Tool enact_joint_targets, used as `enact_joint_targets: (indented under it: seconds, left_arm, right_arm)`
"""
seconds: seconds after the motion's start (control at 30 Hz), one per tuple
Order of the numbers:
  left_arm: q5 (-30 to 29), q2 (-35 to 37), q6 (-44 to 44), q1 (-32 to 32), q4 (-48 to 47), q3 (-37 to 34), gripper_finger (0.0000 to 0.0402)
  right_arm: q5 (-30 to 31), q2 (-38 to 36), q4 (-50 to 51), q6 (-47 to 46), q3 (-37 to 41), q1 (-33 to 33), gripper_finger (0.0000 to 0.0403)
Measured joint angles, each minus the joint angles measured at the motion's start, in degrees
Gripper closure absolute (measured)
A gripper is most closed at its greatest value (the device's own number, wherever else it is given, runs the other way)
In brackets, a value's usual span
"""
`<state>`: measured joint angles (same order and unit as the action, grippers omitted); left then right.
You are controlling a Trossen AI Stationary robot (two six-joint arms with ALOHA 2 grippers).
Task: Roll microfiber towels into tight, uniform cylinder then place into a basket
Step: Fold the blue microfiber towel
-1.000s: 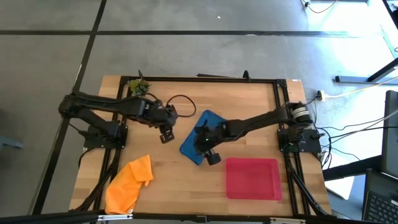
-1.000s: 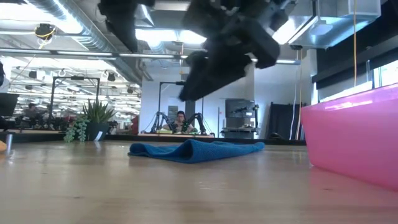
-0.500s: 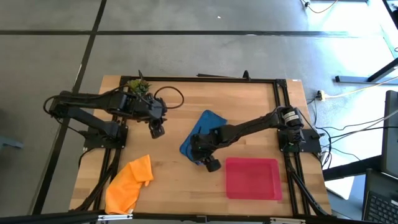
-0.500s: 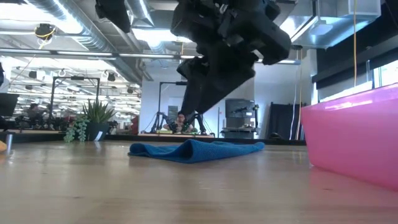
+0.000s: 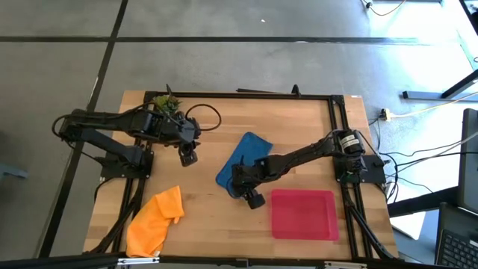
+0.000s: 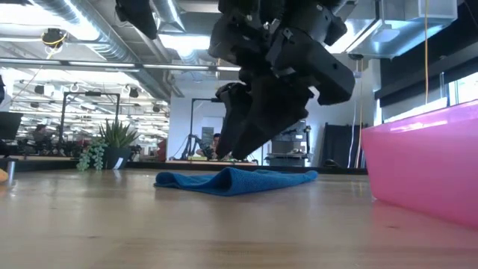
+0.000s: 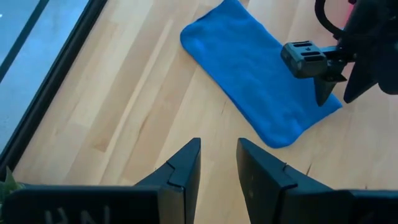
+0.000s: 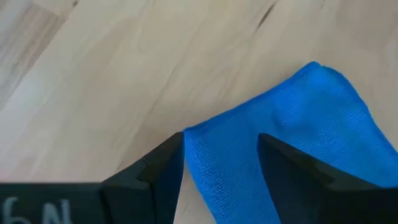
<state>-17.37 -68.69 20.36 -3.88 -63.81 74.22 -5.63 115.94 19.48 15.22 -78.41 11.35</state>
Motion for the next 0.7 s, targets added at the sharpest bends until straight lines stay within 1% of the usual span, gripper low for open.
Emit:
enact_joint_targets:
  seconds: [0.2, 0.37, 0.5, 0.6, 0.7]
  left_arm:
    - [0.01, 0.00, 0.00, 0.00, 0.00, 0.00, 0.0305]
    - [-0.02, -0.02, -0.02, 0.00, 0.02, 0.00, 0.0305]
    - [-0.09, -0.02, 0.02, 0.00, 0.04, 0.00, 0.0305]
    - [-0.10, -0.02, 0.01, 0.00, 0.04, 0.00, 0.0305]
    - [-0.11, -0.02, 0.00, 0.01, 0.01, 0.00, 0.0305]
  right_arm:
    - [0.00, 0.67, -0.48, -0.02, 0.15, -0.02, 0.0199]
    - [-0.22, 3.73, -0.64, -0.54, 0.15, 0.08, 0.0199]
    - [2.56, 4.85, -1.85, -2.97, -0.54, 0.50, 0.0200]
    - [3.02, 4.83, -1.48, -4.08, -0.48, 0.55, 0.0219]
    - [3.58, 4.83, -1.12, -6.29, -0.48, 0.55, 0.0264]
